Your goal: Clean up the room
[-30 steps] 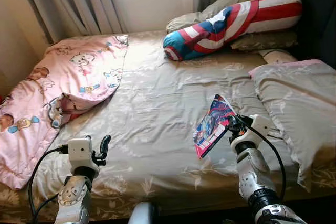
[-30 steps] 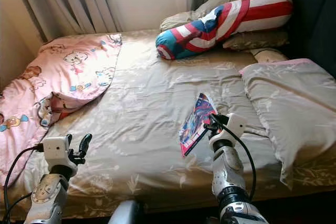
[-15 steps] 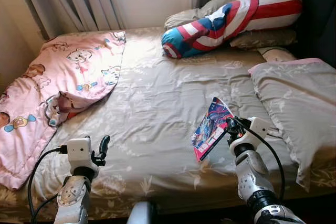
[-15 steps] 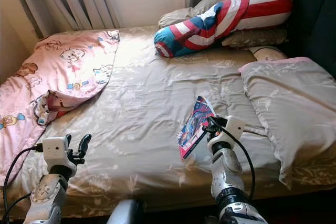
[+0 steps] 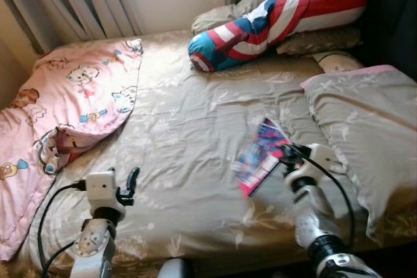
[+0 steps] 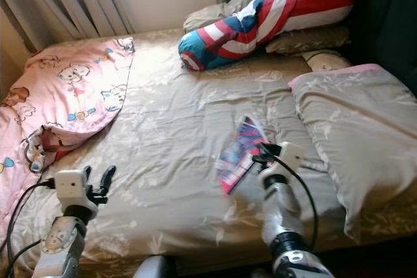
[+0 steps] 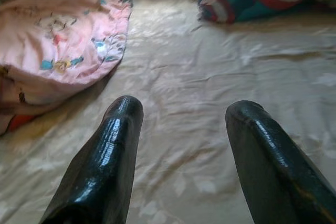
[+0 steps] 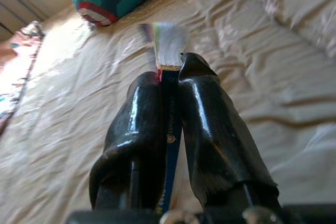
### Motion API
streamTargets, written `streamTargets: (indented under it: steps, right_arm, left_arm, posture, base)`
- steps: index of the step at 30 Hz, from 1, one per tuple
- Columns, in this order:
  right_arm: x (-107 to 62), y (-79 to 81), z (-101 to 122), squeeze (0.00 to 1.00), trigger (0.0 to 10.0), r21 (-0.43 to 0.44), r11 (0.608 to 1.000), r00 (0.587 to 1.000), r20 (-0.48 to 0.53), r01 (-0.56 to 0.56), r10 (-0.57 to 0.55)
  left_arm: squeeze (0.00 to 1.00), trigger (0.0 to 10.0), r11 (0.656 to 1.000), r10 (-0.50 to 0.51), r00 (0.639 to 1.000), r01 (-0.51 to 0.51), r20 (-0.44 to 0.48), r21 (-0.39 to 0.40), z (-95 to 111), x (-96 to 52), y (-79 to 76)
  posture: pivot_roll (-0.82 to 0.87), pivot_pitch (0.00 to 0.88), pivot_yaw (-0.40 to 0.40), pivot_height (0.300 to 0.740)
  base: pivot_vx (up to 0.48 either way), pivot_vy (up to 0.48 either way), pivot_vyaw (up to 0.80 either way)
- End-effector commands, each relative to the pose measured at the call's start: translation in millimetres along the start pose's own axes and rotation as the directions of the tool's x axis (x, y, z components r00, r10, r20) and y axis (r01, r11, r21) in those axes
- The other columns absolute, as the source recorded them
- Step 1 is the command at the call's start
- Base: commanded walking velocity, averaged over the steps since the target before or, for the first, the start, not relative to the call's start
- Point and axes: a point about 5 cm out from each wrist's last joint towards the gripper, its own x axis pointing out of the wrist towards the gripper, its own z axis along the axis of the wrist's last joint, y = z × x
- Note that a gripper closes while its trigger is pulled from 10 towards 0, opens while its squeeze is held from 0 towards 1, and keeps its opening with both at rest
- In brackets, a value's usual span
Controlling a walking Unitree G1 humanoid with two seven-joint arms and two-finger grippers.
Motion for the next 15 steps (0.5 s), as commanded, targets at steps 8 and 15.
streamTargets:
  steps: [8,15]
  right_arm:
    - [7.5,27.4,2.0,0.0,10.0,0.105,0.985,0.99,0.022,-0.14,0.138]
    - [8.9,18.4,-0.6,0.0,10.0,0.237,0.968,0.996,0.007,-0.085,0.085]
  left_arm:
    - [0.0,10.0,0.999,0.015,0.999,-0.015,-0.033,0.028,-1.3,-13.2,11.5]
    - [0.0,10.0,0.999,0.016,0.999,-0.014,-0.046,0.048,0.3,-19.2,17.3]
  posture:
    - [0.04,0.132,0.089,0.646]
    - [0.07,0.163,0.103,0.646]
  base:
    - [0.0,0.0,0.0]
    - [0.0,0.0,0.0]
